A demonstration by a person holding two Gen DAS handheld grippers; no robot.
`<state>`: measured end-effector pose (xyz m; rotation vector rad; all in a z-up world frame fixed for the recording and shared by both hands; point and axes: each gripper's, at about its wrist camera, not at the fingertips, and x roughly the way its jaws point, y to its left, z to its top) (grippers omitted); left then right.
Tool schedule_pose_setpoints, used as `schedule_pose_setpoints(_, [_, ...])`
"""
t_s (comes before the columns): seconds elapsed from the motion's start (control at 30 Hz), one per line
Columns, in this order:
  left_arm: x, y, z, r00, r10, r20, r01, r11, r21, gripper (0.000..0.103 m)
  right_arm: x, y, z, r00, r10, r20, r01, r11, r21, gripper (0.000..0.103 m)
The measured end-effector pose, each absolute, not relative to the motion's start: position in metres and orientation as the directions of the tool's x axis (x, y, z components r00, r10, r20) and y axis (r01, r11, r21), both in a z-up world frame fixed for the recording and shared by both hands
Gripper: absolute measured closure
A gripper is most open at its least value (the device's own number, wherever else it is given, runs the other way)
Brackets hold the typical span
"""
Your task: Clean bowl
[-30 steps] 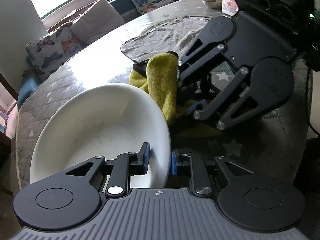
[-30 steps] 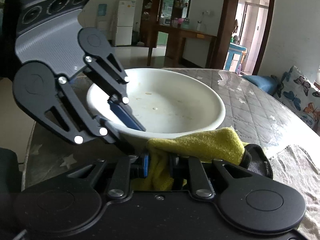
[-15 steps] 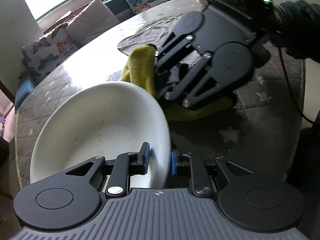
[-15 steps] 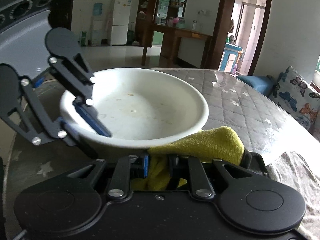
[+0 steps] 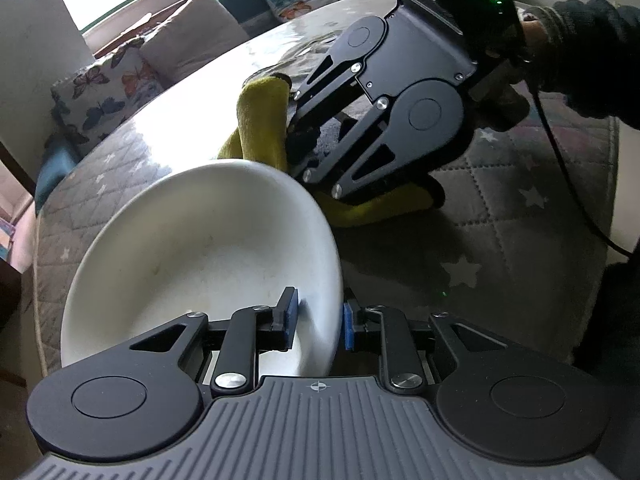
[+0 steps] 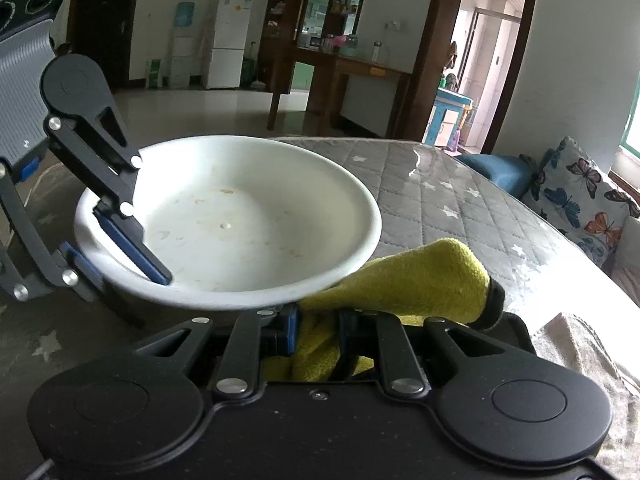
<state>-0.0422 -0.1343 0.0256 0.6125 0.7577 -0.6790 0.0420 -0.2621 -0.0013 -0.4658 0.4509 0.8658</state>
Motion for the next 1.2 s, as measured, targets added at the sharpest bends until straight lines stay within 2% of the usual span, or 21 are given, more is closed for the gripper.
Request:
schedule_pose_setpoints(0.37, [-0.023,-0.155,0.026,0.55,-0.295,-0.782,0.72,0.641,0.265,0.073,0.028,-0.262,-0.002,0.547,0.625,-0.556,-0.82,0.535,-0.206,0.084])
schedule_pose_setpoints(1.2, [-0.042,-0.124,0.024,0.514,-0.373,-0.772,0.764,0.608,0.215,0.077,-0.004,-0.263,0.004,0.488,0.667,-0.563,-0.862,0.468,-0.193,0.084])
